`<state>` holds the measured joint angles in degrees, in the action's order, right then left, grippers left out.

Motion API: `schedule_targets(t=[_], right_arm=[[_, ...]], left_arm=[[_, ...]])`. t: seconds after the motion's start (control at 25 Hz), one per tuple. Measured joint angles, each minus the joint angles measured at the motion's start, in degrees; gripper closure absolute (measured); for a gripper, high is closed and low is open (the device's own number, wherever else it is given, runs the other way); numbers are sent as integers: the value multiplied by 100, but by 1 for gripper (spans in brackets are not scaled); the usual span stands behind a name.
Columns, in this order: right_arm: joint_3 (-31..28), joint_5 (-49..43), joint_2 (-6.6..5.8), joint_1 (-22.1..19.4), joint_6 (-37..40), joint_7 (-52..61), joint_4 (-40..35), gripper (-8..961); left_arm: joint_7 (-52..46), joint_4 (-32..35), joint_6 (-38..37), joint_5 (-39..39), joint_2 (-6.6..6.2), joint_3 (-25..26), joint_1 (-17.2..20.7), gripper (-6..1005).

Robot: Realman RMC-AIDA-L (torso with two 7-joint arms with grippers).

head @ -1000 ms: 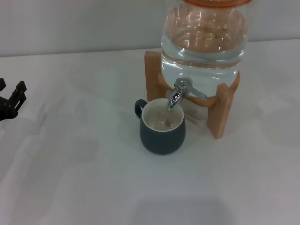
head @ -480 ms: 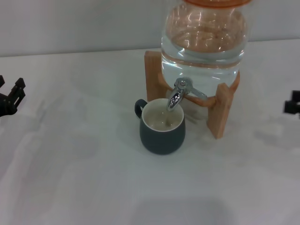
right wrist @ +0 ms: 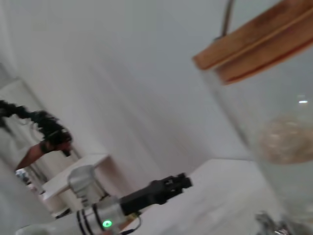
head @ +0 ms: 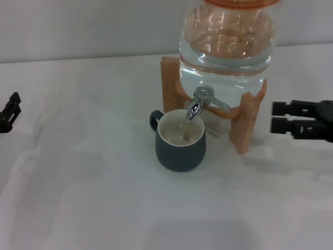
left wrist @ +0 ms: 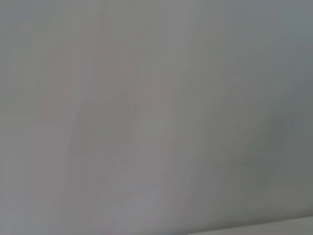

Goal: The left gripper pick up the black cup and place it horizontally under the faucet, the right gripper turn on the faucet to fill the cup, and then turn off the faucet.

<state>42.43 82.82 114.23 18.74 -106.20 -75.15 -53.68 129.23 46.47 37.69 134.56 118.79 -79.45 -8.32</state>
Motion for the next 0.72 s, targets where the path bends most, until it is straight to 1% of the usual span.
schedule_targets(t=[0.04,0.08,0.24,0.52,0.72], right_arm=[[0,0,0,0,0,0,0,111],[151,74,70,36,36,-18,-84,111],[318,128,77,91,181,-88,-60,111],[409,133,86,124,500,-254,-17,111],[768,133,90,120,753,-271,24,112]], left_arm=[[0,0,0,0,0,0,1,472],[0,1,0,0,1,0,1,472],[4,19,4,0,8,0,0,472],[6,36,52,0,13,0,5,472],[-6,54,63,0,13,0,42,472]])
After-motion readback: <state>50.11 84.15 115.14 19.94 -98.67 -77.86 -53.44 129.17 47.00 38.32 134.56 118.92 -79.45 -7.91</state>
